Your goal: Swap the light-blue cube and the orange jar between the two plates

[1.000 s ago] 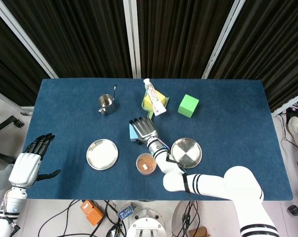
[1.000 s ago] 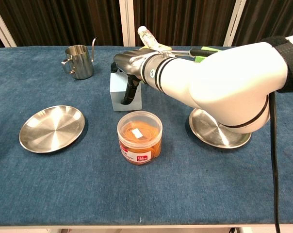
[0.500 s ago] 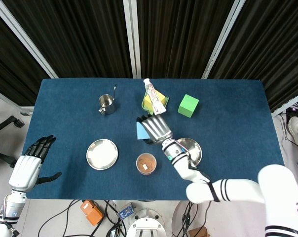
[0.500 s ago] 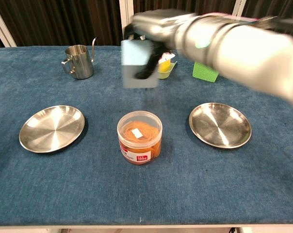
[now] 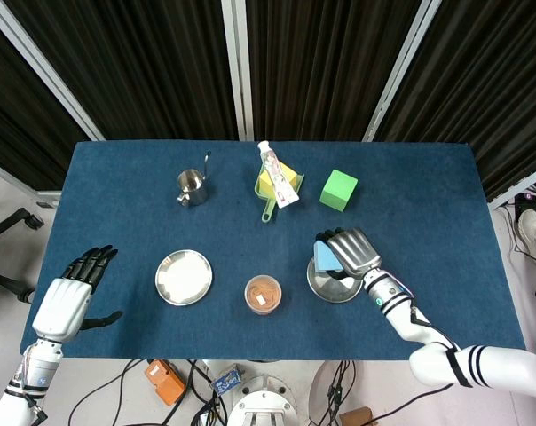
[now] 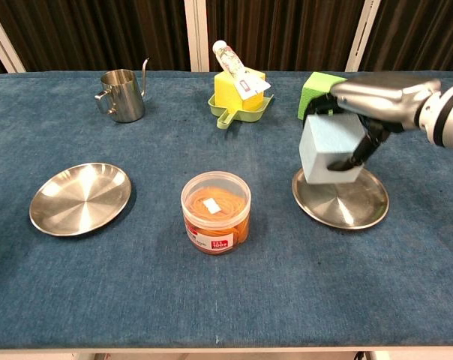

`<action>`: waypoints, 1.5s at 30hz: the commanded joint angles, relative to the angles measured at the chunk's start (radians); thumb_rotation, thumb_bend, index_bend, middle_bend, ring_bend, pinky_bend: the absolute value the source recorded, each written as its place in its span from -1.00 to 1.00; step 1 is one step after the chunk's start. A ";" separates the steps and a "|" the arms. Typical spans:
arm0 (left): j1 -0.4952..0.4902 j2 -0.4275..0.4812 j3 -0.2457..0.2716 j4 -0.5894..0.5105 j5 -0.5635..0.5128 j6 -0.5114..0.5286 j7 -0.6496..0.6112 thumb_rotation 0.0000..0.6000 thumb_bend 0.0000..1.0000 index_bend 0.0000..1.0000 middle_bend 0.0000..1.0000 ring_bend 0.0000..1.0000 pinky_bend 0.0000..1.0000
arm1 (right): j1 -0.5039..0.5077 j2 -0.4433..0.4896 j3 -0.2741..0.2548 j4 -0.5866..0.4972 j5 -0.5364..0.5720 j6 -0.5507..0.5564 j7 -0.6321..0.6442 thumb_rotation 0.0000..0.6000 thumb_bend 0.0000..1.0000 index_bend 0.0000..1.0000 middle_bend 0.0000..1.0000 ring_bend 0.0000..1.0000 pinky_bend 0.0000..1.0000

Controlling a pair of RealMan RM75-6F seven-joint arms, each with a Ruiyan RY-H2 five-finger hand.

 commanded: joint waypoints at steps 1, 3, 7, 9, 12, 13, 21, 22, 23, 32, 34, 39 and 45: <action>0.000 0.000 0.000 -0.002 -0.002 -0.001 0.003 1.00 -0.95 -0.89 -0.89 -0.86 -0.61 | -0.018 -0.010 -0.018 0.030 -0.028 -0.041 0.039 1.00 -0.05 0.13 0.16 0.08 0.29; 0.000 -0.001 0.000 -0.003 -0.003 -0.003 0.004 1.00 -0.94 -0.89 -0.89 -0.86 -0.61 | -0.023 -0.007 -0.018 0.033 -0.040 -0.058 0.068 1.00 -0.05 -0.07 0.00 -0.05 0.21; -0.002 -0.003 -0.001 -0.001 -0.007 -0.007 0.003 1.00 -0.94 -0.89 -0.89 -0.86 -0.61 | -0.028 0.022 -0.026 0.015 -0.041 -0.102 0.086 1.00 -0.16 -0.79 -0.56 -0.58 -0.13; -0.002 -0.004 -0.002 -0.001 -0.008 -0.009 0.001 1.00 -0.94 -0.89 -0.89 -0.87 -0.61 | -0.032 0.043 -0.031 -0.008 -0.039 -0.111 0.077 1.00 -0.36 -0.98 -0.80 -0.80 -0.29; -0.003 -0.007 -0.001 0.000 -0.004 -0.011 0.001 1.00 -0.94 -0.89 -0.89 -0.87 -0.61 | -0.051 0.073 -0.037 -0.049 -0.055 -0.088 0.071 0.93 -0.55 -1.00 -0.98 -0.98 -0.44; -0.005 -0.009 0.001 0.000 0.002 -0.010 0.001 1.00 -0.94 -0.89 -0.89 -0.87 -0.61 | -0.062 0.087 -0.040 -0.069 -0.070 -0.070 0.071 0.84 -0.60 -1.00 -1.00 -1.00 -0.49; -0.033 -0.044 0.024 -0.029 0.075 -0.042 0.002 1.00 -0.89 -0.89 -0.89 -0.88 -0.61 | -0.207 0.220 -0.101 -0.170 -0.326 0.186 0.125 0.54 -0.64 -1.00 -1.00 -1.00 -0.84; -0.045 -0.058 0.024 -0.038 0.082 -0.060 0.012 1.00 -0.88 -0.89 -0.89 -0.88 -0.61 | -0.245 0.238 -0.119 -0.168 -0.381 0.255 0.122 0.54 -0.64 -1.00 -1.00 -1.00 -0.89; -0.057 -0.074 0.024 -0.047 0.085 -0.081 0.019 1.00 -0.88 -0.89 -0.89 -0.88 -0.61 | -0.285 0.256 -0.138 -0.164 -0.425 0.322 0.114 0.54 -0.64 -1.00 -1.00 -1.00 -0.94; -0.176 -0.301 -0.021 -0.069 0.013 -0.304 0.210 1.00 -0.90 -0.89 -0.91 -0.95 -0.67 | -0.590 0.267 -0.227 -0.004 -0.562 0.700 0.201 0.58 -0.64 -1.00 -1.00 -1.00 -1.00; -0.204 -0.371 -0.049 -0.055 -0.031 -0.348 0.282 1.00 -0.91 -0.89 -0.92 -0.96 -0.68 | -0.625 0.260 -0.225 0.036 -0.558 0.727 0.256 0.59 -0.64 -1.00 -1.00 -1.00 -1.00; -0.271 -0.539 -0.119 0.017 -0.151 -0.422 0.438 1.00 -0.94 -0.89 -0.94 -0.99 -0.72 | -0.663 0.257 -0.213 0.098 -0.549 0.723 0.364 0.60 -0.64 -1.00 -1.00 -1.00 -1.00; -0.318 -0.653 -0.166 0.092 -0.274 -0.448 0.547 1.00 -0.94 -0.89 -0.94 -0.99 -0.72 | -0.667 0.284 -0.198 0.106 -0.560 0.693 0.430 0.61 -0.64 -1.00 -1.00 -1.00 -1.00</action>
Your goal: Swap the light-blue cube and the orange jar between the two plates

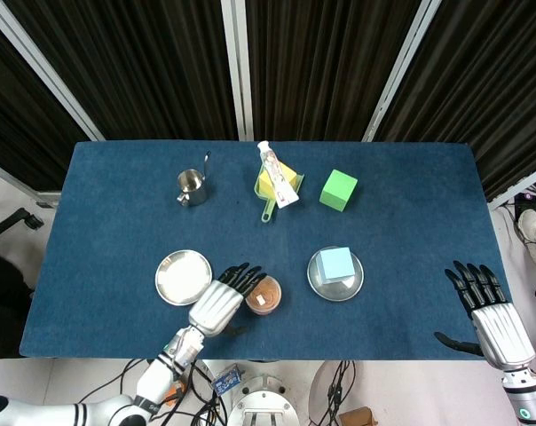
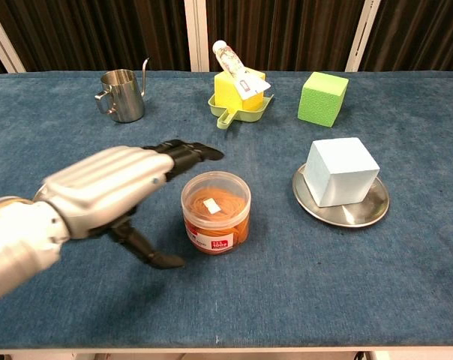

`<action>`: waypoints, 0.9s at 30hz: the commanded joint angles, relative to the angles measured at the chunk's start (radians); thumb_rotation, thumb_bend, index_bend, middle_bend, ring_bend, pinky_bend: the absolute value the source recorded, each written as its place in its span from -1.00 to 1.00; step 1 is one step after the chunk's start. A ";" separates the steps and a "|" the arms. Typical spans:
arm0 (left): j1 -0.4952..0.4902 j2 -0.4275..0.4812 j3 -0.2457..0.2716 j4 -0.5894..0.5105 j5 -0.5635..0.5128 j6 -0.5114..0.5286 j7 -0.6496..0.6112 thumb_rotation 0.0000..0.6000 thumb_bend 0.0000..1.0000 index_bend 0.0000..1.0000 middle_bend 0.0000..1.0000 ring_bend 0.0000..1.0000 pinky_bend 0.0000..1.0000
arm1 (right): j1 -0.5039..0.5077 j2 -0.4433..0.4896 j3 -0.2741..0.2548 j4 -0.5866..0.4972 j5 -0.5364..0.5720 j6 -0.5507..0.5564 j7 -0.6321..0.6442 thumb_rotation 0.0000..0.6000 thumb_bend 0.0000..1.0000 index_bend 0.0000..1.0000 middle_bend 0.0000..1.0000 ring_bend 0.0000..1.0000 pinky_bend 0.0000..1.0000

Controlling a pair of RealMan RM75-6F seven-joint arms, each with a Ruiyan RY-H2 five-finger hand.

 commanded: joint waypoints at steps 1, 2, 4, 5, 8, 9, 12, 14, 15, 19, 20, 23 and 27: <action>-0.041 -0.067 -0.039 0.048 -0.094 -0.030 0.062 1.00 -0.94 -0.89 -0.94 -0.99 -0.72 | -0.011 0.013 0.014 0.006 -0.007 -0.011 0.019 0.61 -0.64 -1.00 -1.00 -1.00 -1.00; -0.049 -0.079 -0.045 0.054 -0.120 -0.036 0.074 1.00 -0.94 -0.89 -0.94 -0.99 -0.72 | -0.012 0.016 0.018 0.005 -0.007 -0.016 0.022 0.61 -0.64 -1.00 -1.00 -1.00 -1.00; -0.064 -0.096 -0.054 0.067 -0.154 -0.040 0.097 1.00 -0.94 -0.89 -0.94 -0.98 -0.64 | -0.014 0.020 0.023 0.002 -0.007 -0.027 0.028 0.61 -0.64 -1.00 -1.00 -1.00 -1.00; -0.072 -0.107 -0.060 0.073 -0.177 -0.040 0.114 1.00 -0.93 -0.89 -0.94 -0.96 -0.59 | -0.015 0.024 0.027 -0.001 -0.007 -0.033 0.030 0.61 -0.64 -1.00 -1.00 -1.00 -1.00; -0.084 -0.139 -0.067 0.084 -0.197 -0.014 0.126 1.00 -0.84 -0.69 -0.75 -0.69 -0.31 | -0.021 0.030 0.037 -0.005 -0.009 -0.039 0.034 0.61 -0.64 -1.00 -1.00 -1.00 -1.00; -0.084 -0.146 -0.065 0.086 -0.194 -0.003 0.119 1.00 -0.79 -0.51 -0.56 -0.49 -0.12 | -0.023 0.032 0.040 -0.005 -0.009 -0.040 0.036 0.62 -0.64 -1.00 -1.00 -1.00 -1.00; -0.087 -0.161 -0.056 0.095 -0.174 0.022 0.091 1.00 -0.66 -0.14 -0.13 -0.06 0.23 | -0.029 0.034 0.054 -0.007 -0.002 -0.047 0.036 0.62 -0.64 -1.00 -1.00 -1.00 -1.00; -0.089 -0.168 -0.050 0.100 -0.154 0.040 0.072 1.00 -0.57 0.01 0.03 0.10 0.33 | -0.031 0.033 0.059 -0.008 0.000 -0.056 0.035 0.62 -0.64 -1.00 -1.00 -1.00 -1.00; -0.091 -0.169 -0.049 0.099 -0.138 0.052 0.058 1.00 -0.54 0.05 0.08 0.14 0.35 | -0.031 0.034 0.061 -0.009 -0.001 -0.065 0.036 0.62 -0.64 -1.00 -1.00 -1.00 -1.00; -0.091 -0.147 -0.046 0.074 -0.092 0.093 0.030 1.00 -0.36 0.19 0.21 0.27 0.43 | -0.034 0.037 0.068 -0.013 -0.007 -0.078 0.036 0.62 -0.64 -1.00 -1.00 -1.00 -1.00; -0.089 -0.132 -0.046 0.060 -0.085 0.103 0.029 1.00 -0.34 0.20 0.21 0.27 0.43 | -0.035 0.038 0.069 -0.014 -0.009 -0.080 0.037 0.62 -0.64 -1.00 -1.00 -1.00 -1.00; -0.075 -0.061 -0.056 0.007 -0.062 0.148 0.030 1.00 -0.31 0.21 0.23 0.28 0.43 | -0.040 0.041 0.073 -0.016 -0.012 -0.084 0.039 0.62 -0.64 -1.00 -1.00 -1.00 -1.00; -0.045 0.054 -0.073 -0.007 -0.066 0.201 0.030 1.00 -0.32 0.21 0.23 0.28 0.43 | -0.045 0.045 0.076 -0.021 -0.023 -0.091 0.040 0.61 -0.64 -1.00 -1.00 -1.00 -1.00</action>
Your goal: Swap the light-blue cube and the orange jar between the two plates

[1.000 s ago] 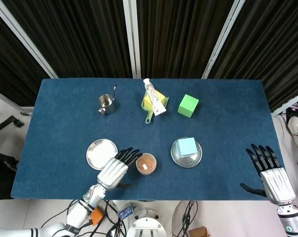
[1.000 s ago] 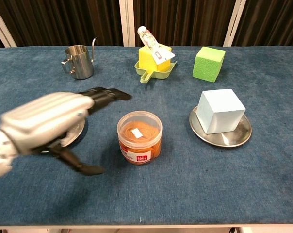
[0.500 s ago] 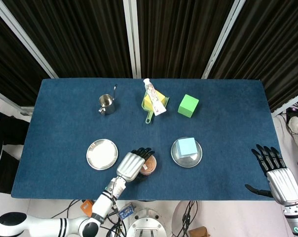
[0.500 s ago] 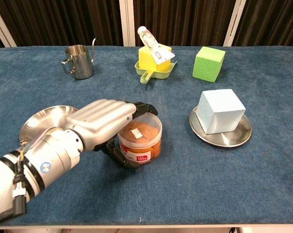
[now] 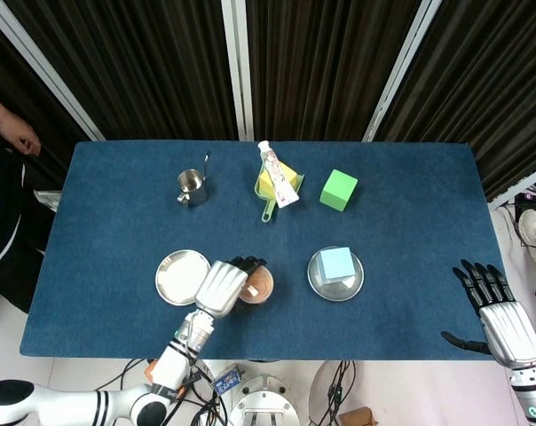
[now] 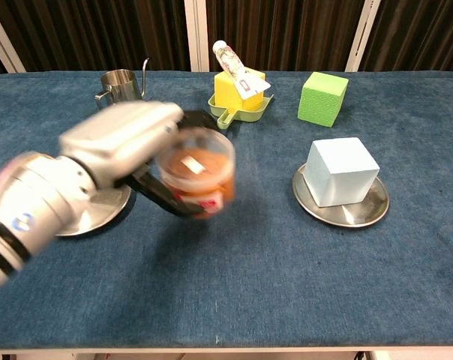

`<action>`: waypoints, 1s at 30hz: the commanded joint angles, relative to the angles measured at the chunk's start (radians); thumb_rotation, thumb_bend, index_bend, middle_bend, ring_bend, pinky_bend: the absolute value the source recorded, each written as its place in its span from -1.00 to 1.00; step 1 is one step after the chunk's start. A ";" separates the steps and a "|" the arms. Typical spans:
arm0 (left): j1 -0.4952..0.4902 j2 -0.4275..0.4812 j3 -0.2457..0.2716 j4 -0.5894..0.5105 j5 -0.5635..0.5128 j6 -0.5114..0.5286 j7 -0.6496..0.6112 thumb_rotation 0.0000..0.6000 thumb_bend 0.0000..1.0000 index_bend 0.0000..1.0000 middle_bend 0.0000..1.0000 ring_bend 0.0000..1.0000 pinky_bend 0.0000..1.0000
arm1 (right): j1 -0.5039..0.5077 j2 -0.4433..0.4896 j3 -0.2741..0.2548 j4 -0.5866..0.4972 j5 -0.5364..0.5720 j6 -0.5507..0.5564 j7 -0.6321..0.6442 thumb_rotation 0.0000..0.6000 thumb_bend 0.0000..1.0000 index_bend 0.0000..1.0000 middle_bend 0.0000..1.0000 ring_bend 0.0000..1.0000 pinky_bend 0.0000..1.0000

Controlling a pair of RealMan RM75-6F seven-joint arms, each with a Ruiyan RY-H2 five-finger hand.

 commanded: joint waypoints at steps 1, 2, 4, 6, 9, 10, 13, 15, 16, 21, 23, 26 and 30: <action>0.034 0.110 -0.017 -0.011 -0.004 0.057 -0.007 1.00 -0.33 0.21 0.23 0.28 0.43 | -0.003 0.001 0.002 -0.003 -0.007 -0.003 -0.002 0.61 -0.64 -1.00 -1.00 -1.00 -1.00; 0.041 0.127 -0.018 -0.004 -0.016 0.060 -0.015 1.00 -0.33 0.21 0.22 0.28 0.43 | -0.004 0.001 0.003 -0.003 -0.010 -0.003 -0.005 0.61 -0.64 -1.00 -1.00 -1.00 -1.00; 0.055 0.162 -0.021 0.002 -0.042 0.061 -0.045 1.00 -0.33 0.21 0.22 0.27 0.43 | -0.007 0.001 0.004 -0.005 -0.016 -0.007 -0.009 0.62 -0.64 -1.00 -1.00 -1.00 -1.00; 0.065 0.189 -0.015 0.009 -0.047 0.065 -0.074 1.00 -0.32 0.21 0.22 0.27 0.43 | -0.009 0.002 0.006 -0.007 -0.018 -0.009 -0.008 0.62 -0.64 -1.00 -1.00 -1.00 -1.00; 0.078 0.209 0.004 0.025 -0.044 0.071 -0.106 1.00 -0.32 0.21 0.22 0.27 0.43 | -0.014 0.003 0.010 -0.008 -0.021 -0.008 -0.009 0.62 -0.64 -1.00 -1.00 -1.00 -1.00; 0.083 0.213 0.015 0.032 -0.045 0.070 -0.117 1.00 -0.33 0.21 0.22 0.26 0.43 | -0.016 0.003 0.011 -0.008 -0.023 -0.007 -0.008 0.62 -0.64 -1.00 -1.00 -1.00 -1.00; 0.090 0.213 0.043 0.064 -0.042 0.065 -0.122 1.00 -0.35 0.21 0.19 0.22 0.42 | -0.021 0.005 0.013 -0.008 -0.030 -0.005 -0.003 0.62 -0.64 -1.00 -1.00 -1.00 -1.00; 0.092 0.210 0.061 0.084 -0.047 0.053 -0.125 1.00 -0.37 0.19 0.16 0.18 0.41 | -0.024 0.005 0.014 -0.007 -0.036 -0.002 -0.004 0.62 -0.64 -1.00 -1.00 -1.00 -1.00; 0.093 0.209 0.069 0.088 -0.050 0.045 -0.131 1.00 -0.41 0.15 0.12 0.13 0.38 | -0.025 0.005 0.015 -0.006 -0.038 -0.001 -0.004 0.62 -0.64 -1.00 -1.00 -1.00 -1.00; 0.088 0.215 0.092 0.101 -0.025 0.036 -0.140 1.00 -0.78 -0.40 -0.42 -0.40 0.00 | -0.028 0.004 0.017 -0.006 -0.044 -0.009 -0.003 0.62 -0.64 -1.00 -1.00 -1.00 -1.00; 0.089 0.224 0.098 0.090 -0.025 0.037 -0.122 1.00 -0.89 -0.67 -0.69 -0.69 -0.22 | -0.028 0.006 0.015 -0.007 -0.053 -0.012 0.001 0.62 -0.64 -1.00 -1.00 -1.00 -1.00; 0.097 0.267 0.111 0.018 -0.045 0.030 -0.103 1.00 -0.99 -0.94 -0.93 -0.91 -0.41 | -0.030 0.007 0.014 -0.006 -0.065 -0.009 0.002 0.62 -0.64 -1.00 -1.00 -1.00 -1.00; 0.125 0.341 0.144 -0.072 0.023 0.084 -0.118 0.99 -1.00 -1.00 -1.00 -0.97 -0.46 | -0.036 0.004 0.017 -0.006 -0.070 -0.006 -0.008 0.62 -0.64 -1.00 -1.00 -1.00 -1.00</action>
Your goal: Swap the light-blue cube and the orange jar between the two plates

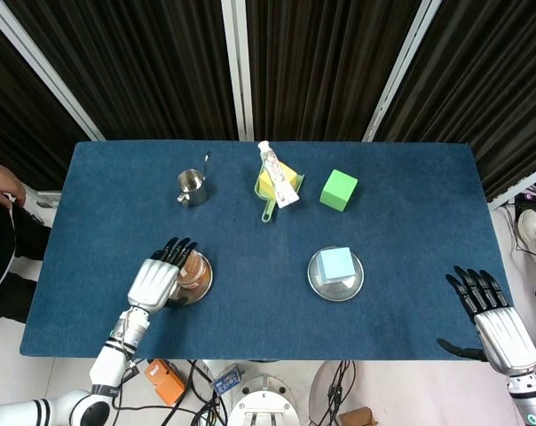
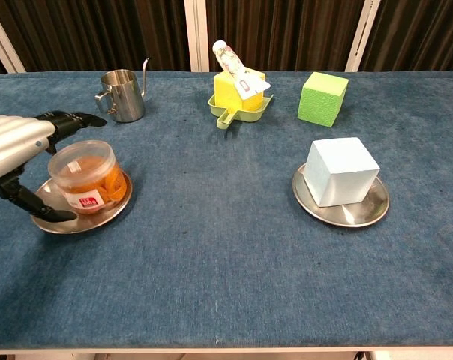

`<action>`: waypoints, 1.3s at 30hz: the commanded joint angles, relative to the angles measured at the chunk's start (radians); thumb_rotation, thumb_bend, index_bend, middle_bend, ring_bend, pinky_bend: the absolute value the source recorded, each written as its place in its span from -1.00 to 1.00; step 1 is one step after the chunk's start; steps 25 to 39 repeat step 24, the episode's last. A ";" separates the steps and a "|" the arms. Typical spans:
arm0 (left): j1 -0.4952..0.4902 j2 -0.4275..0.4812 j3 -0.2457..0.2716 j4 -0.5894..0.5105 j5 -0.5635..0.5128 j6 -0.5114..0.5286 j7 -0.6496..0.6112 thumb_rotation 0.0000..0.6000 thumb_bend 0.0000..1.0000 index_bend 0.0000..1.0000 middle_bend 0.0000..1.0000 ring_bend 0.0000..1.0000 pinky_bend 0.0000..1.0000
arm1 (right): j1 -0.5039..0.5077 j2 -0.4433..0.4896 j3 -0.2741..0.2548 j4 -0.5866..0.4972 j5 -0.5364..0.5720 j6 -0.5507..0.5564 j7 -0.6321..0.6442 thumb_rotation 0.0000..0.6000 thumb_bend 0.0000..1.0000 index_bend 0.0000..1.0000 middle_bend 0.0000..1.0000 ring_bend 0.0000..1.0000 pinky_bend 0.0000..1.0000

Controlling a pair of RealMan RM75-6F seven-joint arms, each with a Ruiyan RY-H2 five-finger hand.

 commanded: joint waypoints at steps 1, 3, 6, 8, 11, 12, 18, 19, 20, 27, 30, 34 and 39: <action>0.036 0.087 0.043 -0.098 0.075 0.064 -0.018 0.99 -1.00 -1.00 -1.00 -0.98 -0.46 | -0.004 -0.002 0.002 -0.001 0.000 0.000 -0.006 0.62 -0.64 -1.00 -1.00 -1.00 -1.00; 0.072 0.155 0.080 -0.148 0.146 0.125 -0.058 0.98 -1.00 -1.00 -1.00 -0.99 -0.46 | -0.010 -0.001 0.003 -0.005 0.006 -0.001 -0.020 0.62 -0.64 -1.00 -1.00 -1.00 -1.00; 0.153 0.266 0.146 -0.151 0.277 0.270 -0.145 0.95 -1.00 -1.00 -1.00 -1.00 -0.56 | -0.030 0.002 0.008 -0.021 0.036 -0.001 -0.064 0.62 -0.64 -1.00 -1.00 -1.00 -1.00; 0.216 0.315 0.182 -0.107 0.332 0.374 -0.224 0.92 -1.00 -1.00 -1.00 -1.00 -0.68 | -0.047 0.001 0.014 -0.032 0.058 0.007 -0.097 0.63 -0.64 -1.00 -1.00 -1.00 -1.00; 0.312 0.335 0.220 0.020 0.372 0.518 -0.416 0.98 -0.96 -1.00 -1.00 -1.00 -0.80 | -0.071 -0.006 0.017 -0.040 0.075 0.022 -0.133 0.62 -0.64 -1.00 -1.00 -1.00 -1.00; 0.344 0.323 0.226 0.081 0.374 0.560 -0.504 1.00 -0.95 -1.00 -1.00 -1.00 -0.82 | -0.078 -0.008 0.017 -0.042 0.078 0.025 -0.143 0.62 -0.64 -1.00 -1.00 -1.00 -1.00; 0.407 0.298 0.247 0.245 0.353 0.565 -0.656 1.00 -0.92 -1.00 -1.00 -1.00 -0.83 | -0.094 -0.013 0.016 -0.046 0.075 0.028 -0.154 0.62 -0.64 -1.00 -1.00 -1.00 -1.00; 0.406 0.308 0.251 0.237 0.351 0.549 -0.649 1.00 -0.91 -1.00 -1.00 -1.00 -0.83 | -0.096 -0.013 0.016 -0.045 0.073 0.030 -0.153 0.62 -0.64 -1.00 -1.00 -1.00 -1.00; 0.407 0.315 0.249 0.221 0.347 0.537 -0.646 1.00 -0.91 -1.00 -1.00 -1.00 -0.83 | -0.098 -0.013 0.016 -0.043 0.069 0.033 -0.151 0.62 -0.64 -1.00 -1.00 -1.00 -1.00; 0.413 0.321 0.243 0.210 0.379 0.545 -0.617 1.00 -0.91 -1.00 -1.00 -1.00 -0.83 | -0.105 -0.014 0.016 -0.033 0.058 0.043 -0.144 0.62 -0.64 -1.00 -1.00 -1.00 -1.00; 0.413 0.321 0.243 0.210 0.379 0.545 -0.617 1.00 -0.91 -1.00 -1.00 -1.00 -0.83 | -0.105 -0.014 0.016 -0.033 0.058 0.043 -0.144 0.62 -0.64 -1.00 -1.00 -1.00 -1.00; 0.413 0.321 0.243 0.210 0.379 0.545 -0.617 1.00 -0.91 -1.00 -1.00 -1.00 -0.83 | -0.105 -0.014 0.016 -0.033 0.058 0.043 -0.144 0.62 -0.64 -1.00 -1.00 -1.00 -1.00; 0.413 0.321 0.243 0.210 0.379 0.545 -0.617 1.00 -0.91 -1.00 -1.00 -1.00 -0.83 | -0.105 -0.014 0.016 -0.033 0.058 0.043 -0.144 0.62 -0.64 -1.00 -1.00 -1.00 -1.00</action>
